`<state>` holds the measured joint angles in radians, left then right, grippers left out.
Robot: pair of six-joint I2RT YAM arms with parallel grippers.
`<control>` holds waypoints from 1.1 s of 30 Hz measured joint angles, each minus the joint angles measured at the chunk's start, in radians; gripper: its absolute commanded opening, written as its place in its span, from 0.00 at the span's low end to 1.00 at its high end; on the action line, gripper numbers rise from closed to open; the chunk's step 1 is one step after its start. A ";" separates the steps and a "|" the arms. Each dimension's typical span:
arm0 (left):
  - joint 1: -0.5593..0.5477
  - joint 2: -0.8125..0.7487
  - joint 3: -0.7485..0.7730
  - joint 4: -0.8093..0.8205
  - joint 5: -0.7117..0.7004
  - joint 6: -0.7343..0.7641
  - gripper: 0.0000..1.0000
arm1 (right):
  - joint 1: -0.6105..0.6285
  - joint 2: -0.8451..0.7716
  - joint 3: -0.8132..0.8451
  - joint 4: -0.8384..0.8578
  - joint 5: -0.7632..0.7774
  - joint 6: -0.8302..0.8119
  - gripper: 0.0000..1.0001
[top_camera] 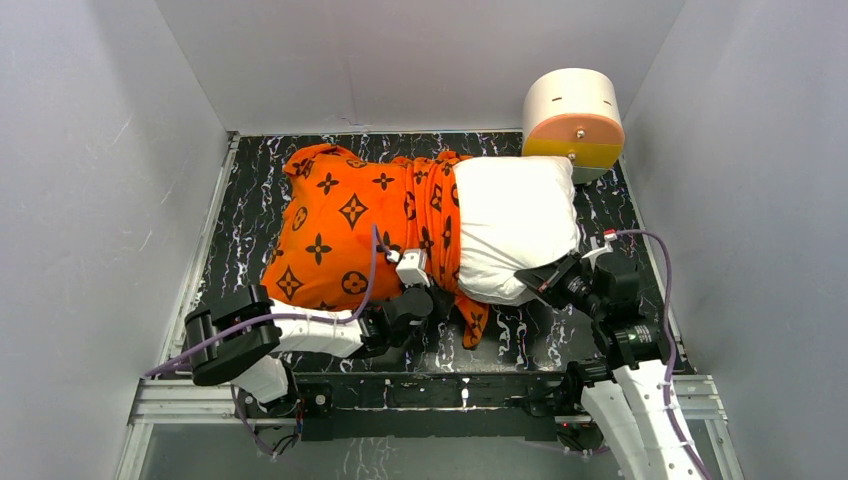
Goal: Remove the pillowcase from the pillow
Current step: Remove the pillow from the pillowcase.
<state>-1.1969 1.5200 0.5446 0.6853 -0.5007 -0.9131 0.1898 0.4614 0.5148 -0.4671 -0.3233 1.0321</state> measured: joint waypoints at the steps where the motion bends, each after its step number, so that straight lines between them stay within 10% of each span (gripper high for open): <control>1: 0.003 -0.001 0.029 -0.062 -0.029 0.010 0.00 | 0.000 0.008 0.023 -0.016 0.011 -0.022 0.00; 21: 0.006 -0.730 -0.097 -0.903 -0.219 -0.284 0.01 | 0.036 0.090 0.177 -0.171 0.113 -0.169 0.00; 26: 0.011 -0.743 -0.054 -0.951 -0.198 -0.117 0.63 | 0.037 0.074 0.174 -0.169 0.115 -0.172 0.00; 33: 0.039 -0.726 0.072 -0.932 -0.032 0.185 0.92 | 0.010 0.075 0.120 -0.155 0.135 -0.171 0.00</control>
<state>-1.1584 0.7944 0.6167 -0.2462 -0.5323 -0.7277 0.2001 0.5365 0.6350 -0.6220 -0.1883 0.8616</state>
